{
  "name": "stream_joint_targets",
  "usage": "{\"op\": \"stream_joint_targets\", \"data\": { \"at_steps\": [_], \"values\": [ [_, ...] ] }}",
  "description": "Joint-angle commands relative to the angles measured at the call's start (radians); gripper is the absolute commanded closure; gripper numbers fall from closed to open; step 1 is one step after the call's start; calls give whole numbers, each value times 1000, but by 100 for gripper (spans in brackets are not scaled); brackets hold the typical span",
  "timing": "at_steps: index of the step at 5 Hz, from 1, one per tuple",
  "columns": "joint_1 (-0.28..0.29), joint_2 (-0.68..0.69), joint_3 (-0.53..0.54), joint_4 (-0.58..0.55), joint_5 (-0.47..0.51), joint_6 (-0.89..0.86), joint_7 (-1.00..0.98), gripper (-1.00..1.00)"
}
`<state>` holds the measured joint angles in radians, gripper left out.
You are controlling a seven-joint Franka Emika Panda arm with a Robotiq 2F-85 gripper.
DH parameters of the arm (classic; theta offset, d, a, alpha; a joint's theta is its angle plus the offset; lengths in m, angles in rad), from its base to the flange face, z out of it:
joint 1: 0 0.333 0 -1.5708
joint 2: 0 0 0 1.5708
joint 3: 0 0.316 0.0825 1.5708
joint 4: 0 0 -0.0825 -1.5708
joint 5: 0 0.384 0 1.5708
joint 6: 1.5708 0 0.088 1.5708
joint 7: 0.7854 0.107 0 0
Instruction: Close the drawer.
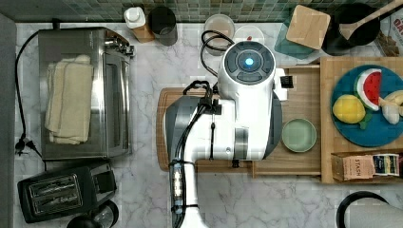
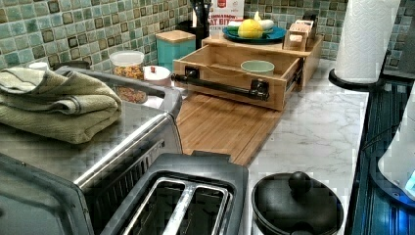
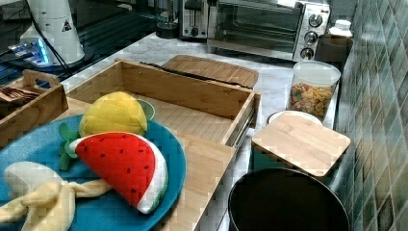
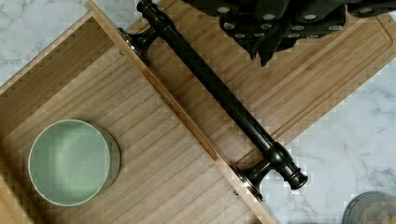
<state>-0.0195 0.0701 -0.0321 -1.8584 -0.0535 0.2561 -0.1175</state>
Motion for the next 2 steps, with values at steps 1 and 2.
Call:
{"op": "stream_joint_targets", "data": {
  "at_steps": [1,2],
  "values": [
    [-3,0,-2,-9,-5,1,0,100],
    [-5,-2,16,-19,22,-2,-41,100]
  ]
}}
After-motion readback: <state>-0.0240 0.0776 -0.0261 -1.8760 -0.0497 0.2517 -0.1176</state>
